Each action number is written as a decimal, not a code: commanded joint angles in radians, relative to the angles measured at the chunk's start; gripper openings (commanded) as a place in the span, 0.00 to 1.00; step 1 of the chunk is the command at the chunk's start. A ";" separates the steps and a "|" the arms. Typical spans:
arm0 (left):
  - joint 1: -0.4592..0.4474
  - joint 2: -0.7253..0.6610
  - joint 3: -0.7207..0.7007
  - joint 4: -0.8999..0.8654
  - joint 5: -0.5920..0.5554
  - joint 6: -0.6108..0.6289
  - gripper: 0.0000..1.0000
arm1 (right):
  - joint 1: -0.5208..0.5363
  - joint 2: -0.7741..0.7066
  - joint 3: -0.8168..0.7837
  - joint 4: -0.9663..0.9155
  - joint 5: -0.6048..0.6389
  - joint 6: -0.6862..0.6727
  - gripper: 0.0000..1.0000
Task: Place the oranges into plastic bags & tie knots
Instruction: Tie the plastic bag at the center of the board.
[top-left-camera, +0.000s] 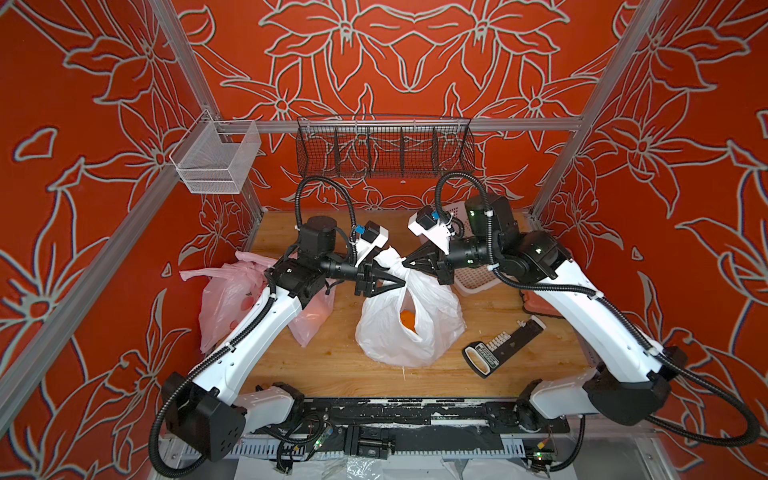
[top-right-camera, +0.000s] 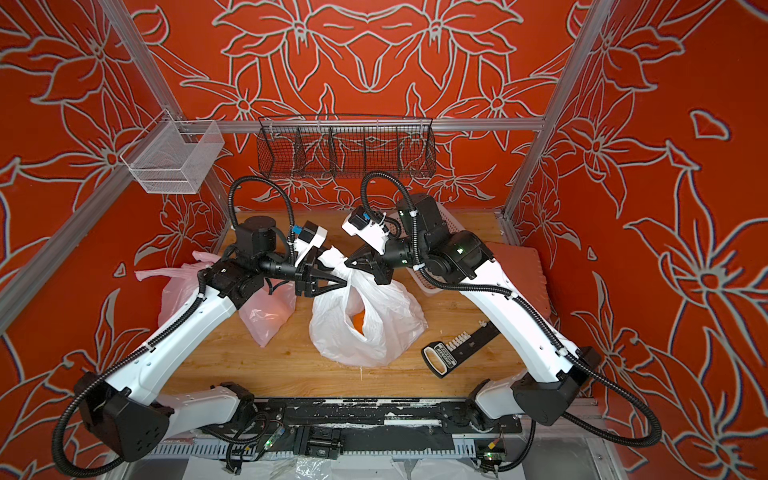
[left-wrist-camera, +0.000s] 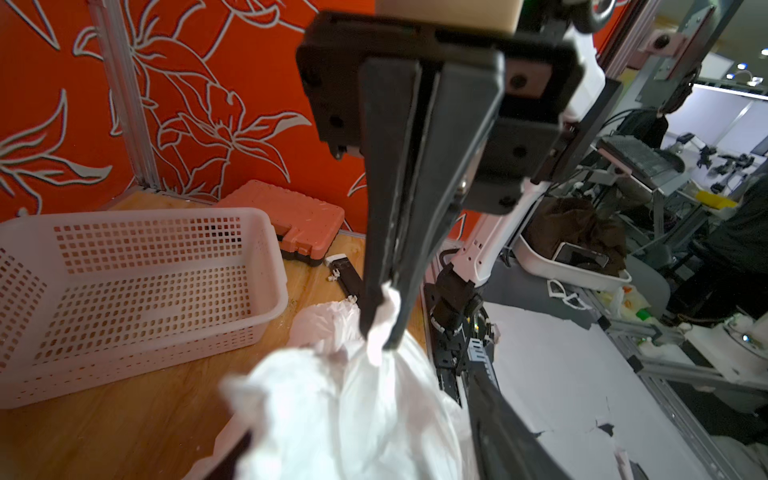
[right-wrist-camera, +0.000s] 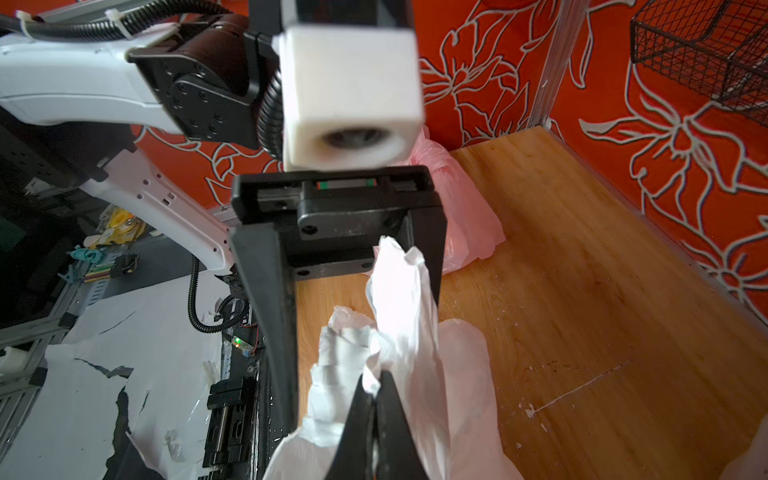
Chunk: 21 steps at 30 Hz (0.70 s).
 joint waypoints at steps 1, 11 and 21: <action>-0.005 -0.054 -0.038 0.182 -0.063 -0.113 0.68 | 0.005 -0.042 -0.037 0.102 0.036 0.041 0.00; -0.004 -0.103 -0.183 0.476 -0.433 -0.408 0.80 | 0.005 -0.058 -0.078 0.118 0.027 0.053 0.00; -0.016 -0.041 -0.111 0.573 -0.264 -0.445 0.85 | 0.005 -0.075 -0.109 0.144 0.024 0.078 0.00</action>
